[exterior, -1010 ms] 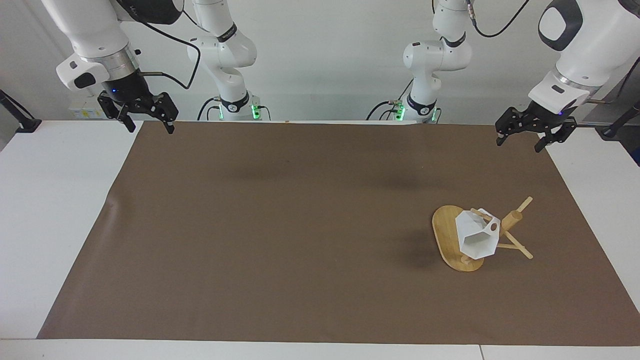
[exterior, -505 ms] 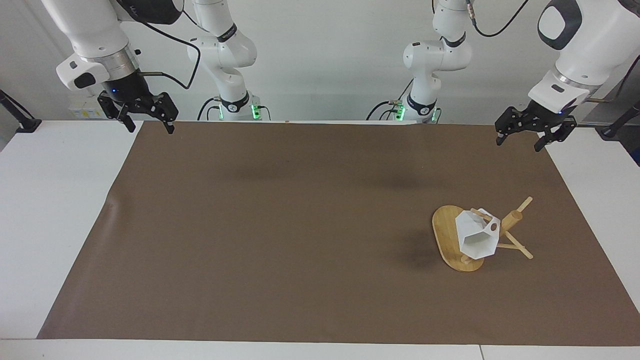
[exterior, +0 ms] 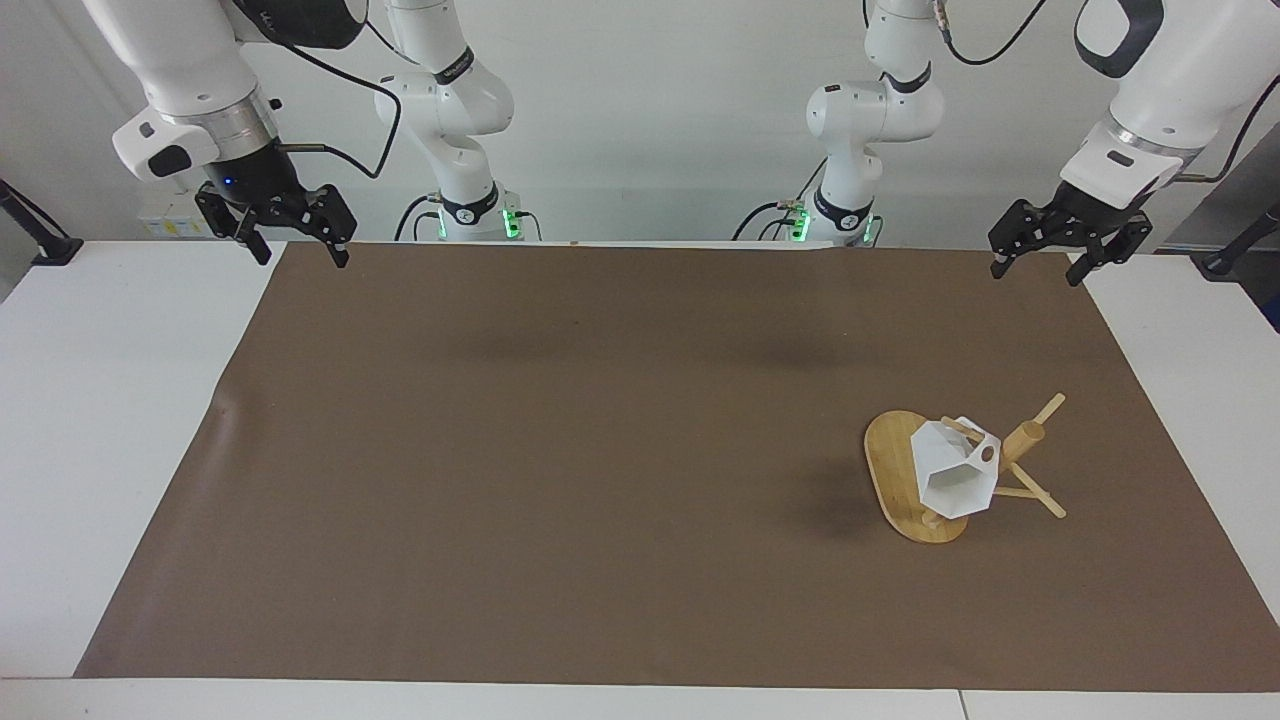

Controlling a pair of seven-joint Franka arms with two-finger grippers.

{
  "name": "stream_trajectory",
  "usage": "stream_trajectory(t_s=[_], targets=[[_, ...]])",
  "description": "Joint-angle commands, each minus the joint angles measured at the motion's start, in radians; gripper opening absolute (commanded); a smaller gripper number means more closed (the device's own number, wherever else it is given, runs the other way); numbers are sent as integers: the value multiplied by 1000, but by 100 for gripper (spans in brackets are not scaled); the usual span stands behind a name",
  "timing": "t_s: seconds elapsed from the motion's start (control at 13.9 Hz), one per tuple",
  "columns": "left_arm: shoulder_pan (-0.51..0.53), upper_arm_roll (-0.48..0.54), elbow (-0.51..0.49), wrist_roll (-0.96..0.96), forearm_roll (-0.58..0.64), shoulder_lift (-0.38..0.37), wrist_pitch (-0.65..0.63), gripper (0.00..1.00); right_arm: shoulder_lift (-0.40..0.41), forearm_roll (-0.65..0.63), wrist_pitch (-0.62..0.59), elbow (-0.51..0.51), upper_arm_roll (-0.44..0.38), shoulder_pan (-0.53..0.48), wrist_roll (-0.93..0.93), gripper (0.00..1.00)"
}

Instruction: Hang cup on rack

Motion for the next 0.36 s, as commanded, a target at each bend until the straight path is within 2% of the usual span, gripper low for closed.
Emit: stream_trajectory(t_s=[0.0,0.29], targets=[[-7,-2,1,-21,23,-11,-21,100,-16,18,-8,-14,-2,-3,-16,100],[-7,-2,-6,-21,23,-14,-21,100,-16,18,-8,-14,-2,-3,-16,100]])
